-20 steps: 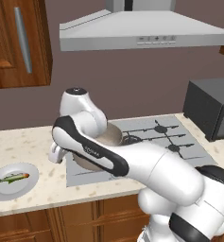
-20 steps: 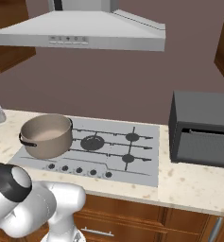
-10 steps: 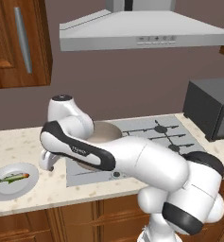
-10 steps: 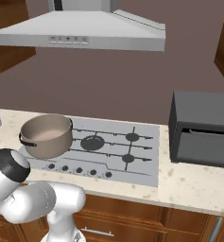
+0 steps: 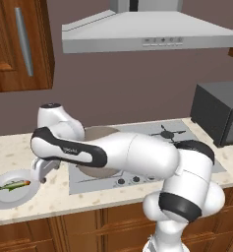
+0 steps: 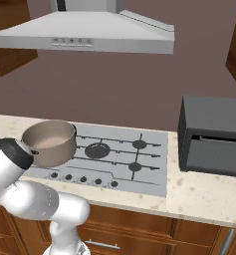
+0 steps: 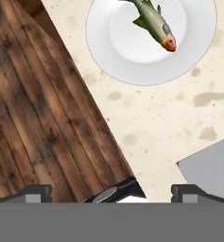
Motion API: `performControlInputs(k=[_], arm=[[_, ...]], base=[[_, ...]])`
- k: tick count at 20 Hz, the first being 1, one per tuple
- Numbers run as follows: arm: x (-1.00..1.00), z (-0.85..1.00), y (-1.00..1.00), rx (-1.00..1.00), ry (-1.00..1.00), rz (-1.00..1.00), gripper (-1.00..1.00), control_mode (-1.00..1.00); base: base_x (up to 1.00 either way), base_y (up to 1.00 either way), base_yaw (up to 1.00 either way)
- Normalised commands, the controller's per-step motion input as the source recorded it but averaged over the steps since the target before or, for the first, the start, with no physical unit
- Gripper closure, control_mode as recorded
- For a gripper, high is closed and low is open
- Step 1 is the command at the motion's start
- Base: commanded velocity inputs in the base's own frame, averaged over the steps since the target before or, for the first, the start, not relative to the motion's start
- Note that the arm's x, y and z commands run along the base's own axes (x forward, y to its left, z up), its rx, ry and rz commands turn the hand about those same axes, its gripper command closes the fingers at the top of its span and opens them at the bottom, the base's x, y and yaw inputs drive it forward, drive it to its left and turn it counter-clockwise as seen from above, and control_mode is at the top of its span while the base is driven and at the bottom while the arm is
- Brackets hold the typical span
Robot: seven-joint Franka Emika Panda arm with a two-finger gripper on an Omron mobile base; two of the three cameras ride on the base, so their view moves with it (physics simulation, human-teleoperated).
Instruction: Retrieve the frozen meat and place it in the pot on a burner. Then turn the burner on.
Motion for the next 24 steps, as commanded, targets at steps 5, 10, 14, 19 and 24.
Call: performControlInputs(k=[5,10,14,19,24], arm=[[0.07,-0.12,0.3,-0.03,0.02,0.04,-1.0,-1.0],[0.04,-0.18,0.24,-0.03,0.0,0.04,-1.0,-1.0],[0.09,-0.11,0.2,-0.02,0.0,0.04,-1.0,-1.0],[0.16,-0.05,0.2,0.0,0.01,0.05,-1.0,-1.0],[0.12,-0.15,0.19,-0.02,0.0,0.04,-1.0,-1.0]], base=[[0.0,0.0,0.0],[0.0,0.0,0.0],[0.0,0.0,0.0],[0.0,0.0,0.0],[0.0,0.0,0.0]])
